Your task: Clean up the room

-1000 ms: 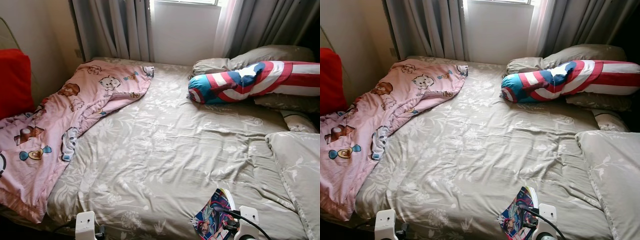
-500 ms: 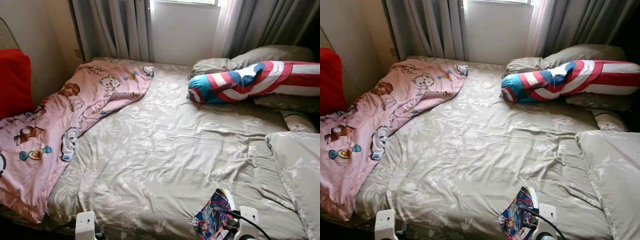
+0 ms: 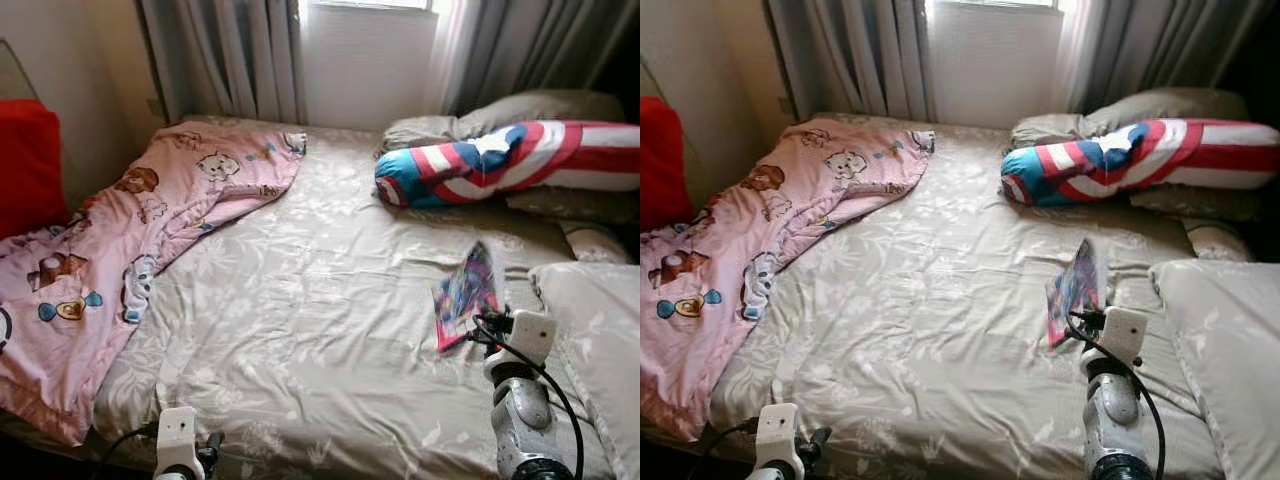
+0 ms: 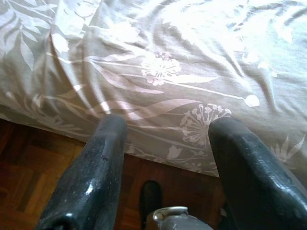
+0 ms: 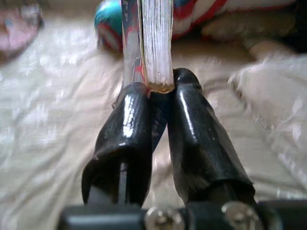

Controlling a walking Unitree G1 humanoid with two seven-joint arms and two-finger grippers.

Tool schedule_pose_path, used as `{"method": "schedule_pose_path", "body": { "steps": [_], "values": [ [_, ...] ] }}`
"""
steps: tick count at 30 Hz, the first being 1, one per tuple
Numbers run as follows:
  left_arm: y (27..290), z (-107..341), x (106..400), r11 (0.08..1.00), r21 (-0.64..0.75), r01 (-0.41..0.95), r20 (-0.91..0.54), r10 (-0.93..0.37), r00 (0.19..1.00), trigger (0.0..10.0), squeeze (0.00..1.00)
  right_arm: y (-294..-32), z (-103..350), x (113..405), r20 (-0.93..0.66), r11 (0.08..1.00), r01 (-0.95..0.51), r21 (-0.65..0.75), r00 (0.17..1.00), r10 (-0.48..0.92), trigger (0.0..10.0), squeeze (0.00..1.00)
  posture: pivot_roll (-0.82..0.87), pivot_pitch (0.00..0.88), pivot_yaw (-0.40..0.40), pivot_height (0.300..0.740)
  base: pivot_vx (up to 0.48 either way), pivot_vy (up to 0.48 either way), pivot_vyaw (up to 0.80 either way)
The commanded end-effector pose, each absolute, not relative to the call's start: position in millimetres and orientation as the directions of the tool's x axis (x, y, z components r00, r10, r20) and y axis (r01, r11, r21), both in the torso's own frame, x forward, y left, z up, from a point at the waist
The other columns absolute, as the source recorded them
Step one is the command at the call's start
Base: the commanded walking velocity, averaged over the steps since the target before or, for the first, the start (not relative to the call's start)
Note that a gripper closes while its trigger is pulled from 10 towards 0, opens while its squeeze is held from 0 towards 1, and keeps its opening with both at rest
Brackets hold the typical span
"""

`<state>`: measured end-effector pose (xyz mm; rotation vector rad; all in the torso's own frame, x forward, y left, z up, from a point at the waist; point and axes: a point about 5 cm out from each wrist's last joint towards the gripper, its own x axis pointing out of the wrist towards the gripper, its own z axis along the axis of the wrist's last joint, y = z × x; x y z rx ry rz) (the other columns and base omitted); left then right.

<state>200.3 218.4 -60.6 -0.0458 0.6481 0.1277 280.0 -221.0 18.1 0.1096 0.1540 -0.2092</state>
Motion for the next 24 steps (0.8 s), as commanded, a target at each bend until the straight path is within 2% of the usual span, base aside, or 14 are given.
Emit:
{"method": "schedule_pose_path", "body": {
  "steps": [1, 6, 7, 10, 14, 19, 24],
  "values": [
    [220, -61, 199, 0.99, -0.016, -0.143, -0.602, 0.105, 0.792, 10.0, 0.0, -221, 5, 269, -0.222, 0.968, 0.233, 0.096, 0.953, -0.207, 10.0, 0.0, 0.07, 0.0, -0.085, 0.74, 0.0, 0.0, 0.0],
    [221, -55, 206, 0.989, -0.02, -0.147, -0.557, 0.111, 0.823, 10.0, 0.0, -220, 3, 267, -0.226, 0.965, 0.234, 0.116, 0.953, -0.204, 10.0, 0.0, 0.06, 0.0, -0.082, 0.74, 0.0, 0.0, 0.0],
    [223, -44, 218, 0.988, -0.019, -0.152, -0.482, 0.125, 0.868, 10.0, 0.0, -220, -1, 265, -0.247, 0.949, 0.254, 0.185, 0.947, -0.205, 10.0, 0.0, 0.06, 0.0, -0.079, 0.74, 0.0, 0.0, 0.0],
    [226, -26, 234, 0.987, -0.02, -0.16, -0.361, 0.142, 0.922, 10.0, 0.0, -216, -7, 261, -0.28, 0.922, 0.256, 0.291, 0.944, -0.175, 10.0, 0.0, 0.06, 0.0, -0.076, 0.74, 0.0, 0.0, 0.0],
    [224, -6, 249, 0.991, -0.029, -0.128, -0.231, 0.118, 0.966, 10.0, 0.0, -208, -12, 256, -0.285, 0.917, 0.212, 0.338, 0.952, -0.115, 10.0, 0.0, 0.07, 0.0, -0.074, 0.74, 0.0, 0.0, 0.0],
    [218, 0, 251, 0.996, -0.024, -0.09, -0.177, 0.084, 0.981, 10.0, 0.0, -201, -14, 256, -0.286, 0.921, 0.176, 0.349, 0.955, -0.074, 10.0, 0.0, 0.08, 0.0, -0.069, 0.74, 0.0, 0.0, 0.0],
    [215, 5, 241, 0.998, -0.02, -0.066, -0.118, 0.063, 0.991, 10.0, 0.0, -198, -7, 260, -0.219, 0.891, 0.135, 0.433, 0.975, -0.041, 10.0, 0.0, 0.07, 0.0, -0.065, 0.74, 0.0, 0.0, 0.0]
  ]
}}
